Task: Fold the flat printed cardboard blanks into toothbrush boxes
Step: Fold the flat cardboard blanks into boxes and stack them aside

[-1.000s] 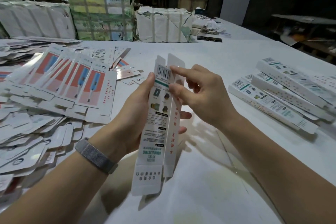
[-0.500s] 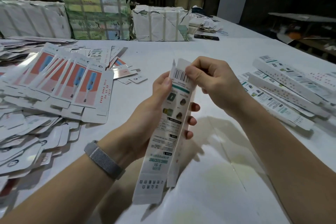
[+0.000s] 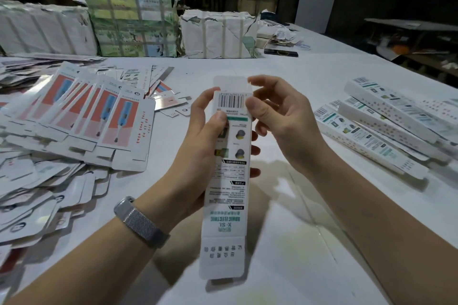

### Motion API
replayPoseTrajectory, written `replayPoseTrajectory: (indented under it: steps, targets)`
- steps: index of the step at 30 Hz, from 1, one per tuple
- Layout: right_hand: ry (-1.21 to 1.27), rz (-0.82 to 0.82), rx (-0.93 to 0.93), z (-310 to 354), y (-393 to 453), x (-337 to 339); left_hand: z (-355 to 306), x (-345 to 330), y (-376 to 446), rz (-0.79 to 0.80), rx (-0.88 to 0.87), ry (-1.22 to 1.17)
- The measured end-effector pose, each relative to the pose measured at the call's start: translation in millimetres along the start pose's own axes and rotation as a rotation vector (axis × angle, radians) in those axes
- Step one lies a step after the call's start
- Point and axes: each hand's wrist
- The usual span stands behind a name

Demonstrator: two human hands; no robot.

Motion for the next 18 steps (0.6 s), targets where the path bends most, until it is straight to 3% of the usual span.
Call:
replayPoseTrajectory:
  steps: [9,13,18]
  targets:
    - [0.042,0.014,-0.076,-0.3,-1.5,-4.7,-1.5,-0.3,-0.5,0.012,0.026,-0.013]
    - [0.215,0.062,-0.134,1.4,-2.3,-5.6,-1.9,-0.7,-1.7,0.043,0.033,-0.008]
    - [0.33,0.008,-0.169,3.7,1.9,-2.8,-1.2,-0.9,-0.8,0.046,0.037,0.026]
Point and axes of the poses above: each hand's wrist, its own y-axis towards the middle knuckle, its own x-axis out of the back of the hand, z = x × y, and after that the axes turned 13 degrees about -z, right-handed
